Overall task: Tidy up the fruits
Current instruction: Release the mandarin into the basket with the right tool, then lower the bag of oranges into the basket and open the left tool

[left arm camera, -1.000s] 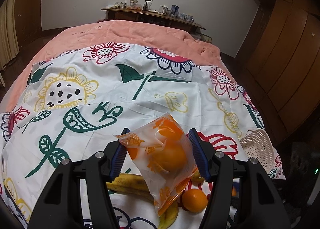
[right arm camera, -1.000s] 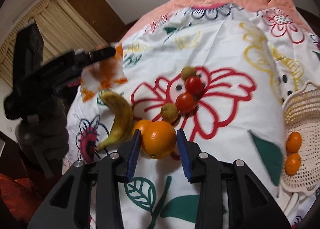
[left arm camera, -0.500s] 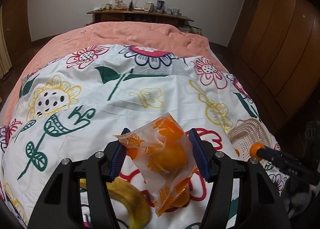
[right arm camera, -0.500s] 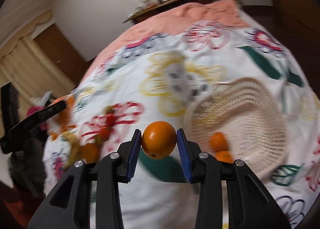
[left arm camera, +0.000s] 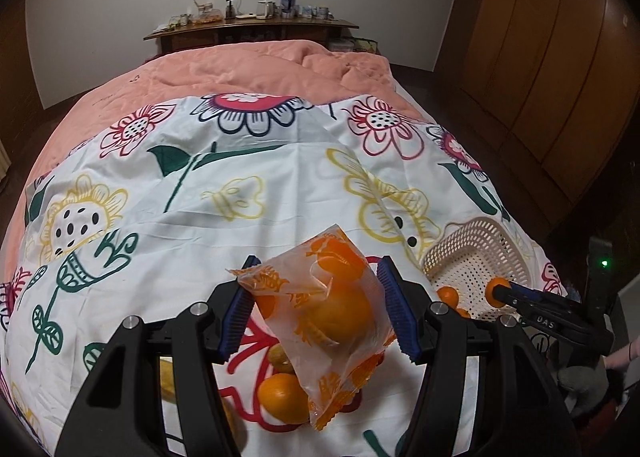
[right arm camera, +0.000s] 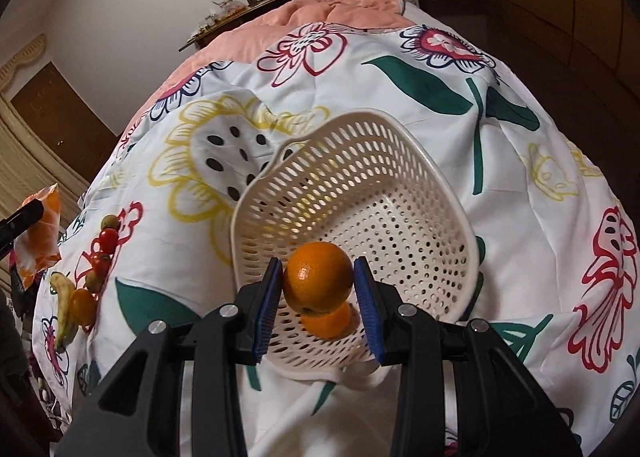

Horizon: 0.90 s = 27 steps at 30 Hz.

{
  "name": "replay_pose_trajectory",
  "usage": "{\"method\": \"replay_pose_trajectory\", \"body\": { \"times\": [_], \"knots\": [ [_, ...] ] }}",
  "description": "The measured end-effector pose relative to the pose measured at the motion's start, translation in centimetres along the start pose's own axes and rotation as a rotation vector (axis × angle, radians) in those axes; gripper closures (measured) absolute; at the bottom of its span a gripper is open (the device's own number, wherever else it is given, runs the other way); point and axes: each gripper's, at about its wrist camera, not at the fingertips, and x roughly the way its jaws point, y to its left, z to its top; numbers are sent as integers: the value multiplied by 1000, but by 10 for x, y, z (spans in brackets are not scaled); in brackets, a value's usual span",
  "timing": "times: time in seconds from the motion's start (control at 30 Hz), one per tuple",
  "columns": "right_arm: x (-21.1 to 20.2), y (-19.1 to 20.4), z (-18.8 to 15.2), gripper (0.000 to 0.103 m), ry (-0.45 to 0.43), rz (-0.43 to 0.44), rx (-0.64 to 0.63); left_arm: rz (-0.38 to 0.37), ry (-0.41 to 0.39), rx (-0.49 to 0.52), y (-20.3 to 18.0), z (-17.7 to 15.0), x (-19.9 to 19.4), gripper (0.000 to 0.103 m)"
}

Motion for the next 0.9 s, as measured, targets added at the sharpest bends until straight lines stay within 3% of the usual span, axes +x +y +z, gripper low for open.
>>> {"method": "replay_pose_trajectory", "body": {
  "times": [0.43, 0.9],
  "knots": [
    [-3, -17, 3, 64, -30, 30, 44, -24, 43, 72, -38, 2, 20, 41],
    [-27, -32, 8, 64, -125, 25, 59, -117, 119, 194, -112, 10, 66, 41]
  ]
}}
